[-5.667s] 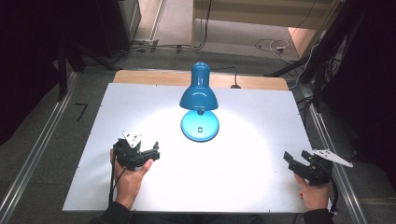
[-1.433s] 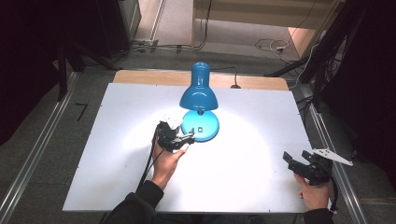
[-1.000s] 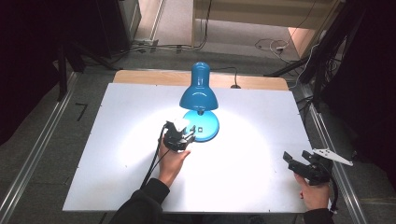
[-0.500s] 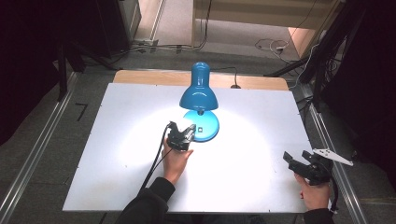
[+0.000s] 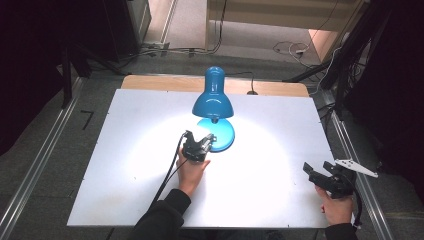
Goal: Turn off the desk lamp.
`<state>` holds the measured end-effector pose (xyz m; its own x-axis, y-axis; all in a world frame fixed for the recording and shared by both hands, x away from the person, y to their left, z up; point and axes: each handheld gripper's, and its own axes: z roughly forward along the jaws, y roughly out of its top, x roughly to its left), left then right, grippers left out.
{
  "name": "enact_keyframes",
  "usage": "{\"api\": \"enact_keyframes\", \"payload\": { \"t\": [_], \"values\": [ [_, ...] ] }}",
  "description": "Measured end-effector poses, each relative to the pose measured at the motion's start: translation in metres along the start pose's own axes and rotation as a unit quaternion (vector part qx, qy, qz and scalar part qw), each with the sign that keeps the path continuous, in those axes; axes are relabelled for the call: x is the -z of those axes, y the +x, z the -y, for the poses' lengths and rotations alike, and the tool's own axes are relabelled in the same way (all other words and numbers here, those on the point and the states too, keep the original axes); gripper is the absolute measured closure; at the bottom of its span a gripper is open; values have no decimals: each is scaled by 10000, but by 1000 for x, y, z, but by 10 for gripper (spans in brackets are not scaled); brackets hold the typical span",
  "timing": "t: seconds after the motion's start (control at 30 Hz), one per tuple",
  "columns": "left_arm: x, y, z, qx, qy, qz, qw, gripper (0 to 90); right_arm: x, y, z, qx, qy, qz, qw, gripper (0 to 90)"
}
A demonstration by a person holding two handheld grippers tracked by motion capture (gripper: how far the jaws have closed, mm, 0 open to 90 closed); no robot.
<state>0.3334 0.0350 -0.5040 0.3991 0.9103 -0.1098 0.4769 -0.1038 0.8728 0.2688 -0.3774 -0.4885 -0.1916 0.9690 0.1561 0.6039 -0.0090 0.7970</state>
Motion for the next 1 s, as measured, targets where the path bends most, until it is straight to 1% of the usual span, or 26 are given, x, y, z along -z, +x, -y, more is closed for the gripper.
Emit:
{"api": "enact_keyframes", "payload": {
  "t": [0.17,0.37,0.43,0.53,0.67,0.87,0.9,1.0],
  "values": [
    [-2,-1,-1,15,-11,35,10000,900,0,0,0,-12,4,0,10000,168],
    [-5,0,0,-17,19,16,10000,900,0,0,0,-11,0,0,10000,169],
    [-7,0,0,6,42,17,10000,900,0,-1,0,-16,2,-2,10000,169],
    [-8,0,1,26,15,39,10000,900,0,0,0,-14,5,-2,10000,169],
    [-9,-1,2,-117,-14,-18,9999,900,0,0,0,6,-8,-10,10000,169],
    [-9,-2,1,-129,25,-62,9999,900,0,0,0,12,-1,-10,10000,172],
    [-9,-2,1,-107,17,-68,9999,900,0,1,0,20,-2,-12,10000,172],
    [-10,-4,0,-144,-8,-120,9998,900,0,1,0,19,-2,-11,10000,172]
  ]
}}
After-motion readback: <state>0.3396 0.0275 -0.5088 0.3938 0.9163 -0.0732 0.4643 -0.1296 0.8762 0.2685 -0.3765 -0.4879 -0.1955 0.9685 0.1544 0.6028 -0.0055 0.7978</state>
